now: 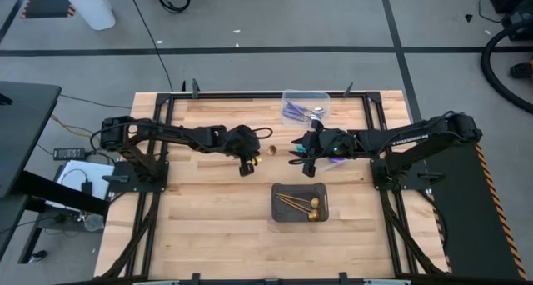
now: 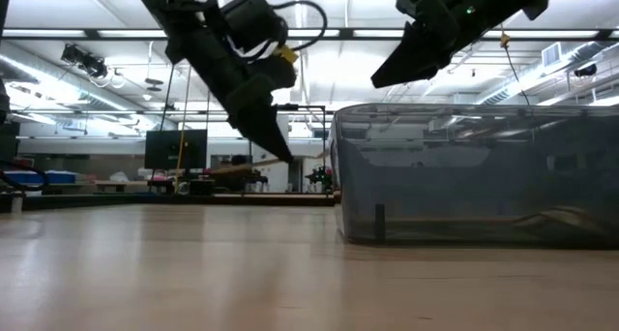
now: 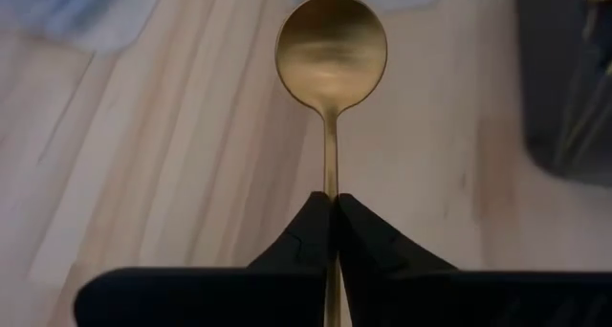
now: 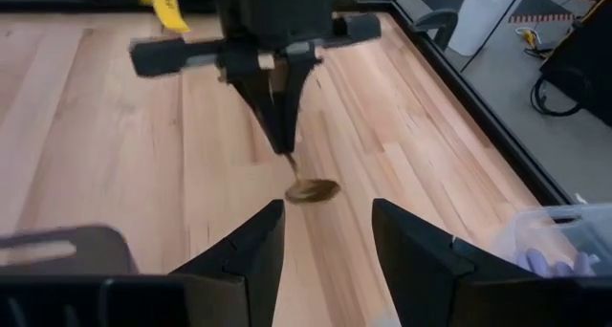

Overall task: Sort silverware by color (type)
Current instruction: Put the gold spoon into the black bin

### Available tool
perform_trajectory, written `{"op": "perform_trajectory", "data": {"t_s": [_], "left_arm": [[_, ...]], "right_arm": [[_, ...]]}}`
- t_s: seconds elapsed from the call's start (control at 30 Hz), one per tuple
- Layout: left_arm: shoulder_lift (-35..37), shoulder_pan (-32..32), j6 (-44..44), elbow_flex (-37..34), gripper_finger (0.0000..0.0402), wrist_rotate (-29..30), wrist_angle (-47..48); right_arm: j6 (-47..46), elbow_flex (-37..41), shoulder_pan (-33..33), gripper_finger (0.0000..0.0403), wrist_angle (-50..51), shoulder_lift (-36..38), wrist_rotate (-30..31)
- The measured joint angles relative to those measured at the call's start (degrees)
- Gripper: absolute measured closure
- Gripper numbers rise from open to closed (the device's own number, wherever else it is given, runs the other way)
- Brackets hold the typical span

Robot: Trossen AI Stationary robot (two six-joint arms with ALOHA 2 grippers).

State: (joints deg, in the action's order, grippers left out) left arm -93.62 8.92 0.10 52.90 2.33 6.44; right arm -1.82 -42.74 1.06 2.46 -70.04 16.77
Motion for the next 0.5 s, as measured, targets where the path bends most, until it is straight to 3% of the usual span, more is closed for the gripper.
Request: {"op": "perform_trajectory", "data": {"t_s": [0.5], "left_arm": [[0.0, -3.4, 0.5, 7.6, 0.0383, 0.0, 1.2]], "right_arm": [[-8.6, 0.0, 0.0, 0.0234, 17.8, 15.4, 1.7]]}}
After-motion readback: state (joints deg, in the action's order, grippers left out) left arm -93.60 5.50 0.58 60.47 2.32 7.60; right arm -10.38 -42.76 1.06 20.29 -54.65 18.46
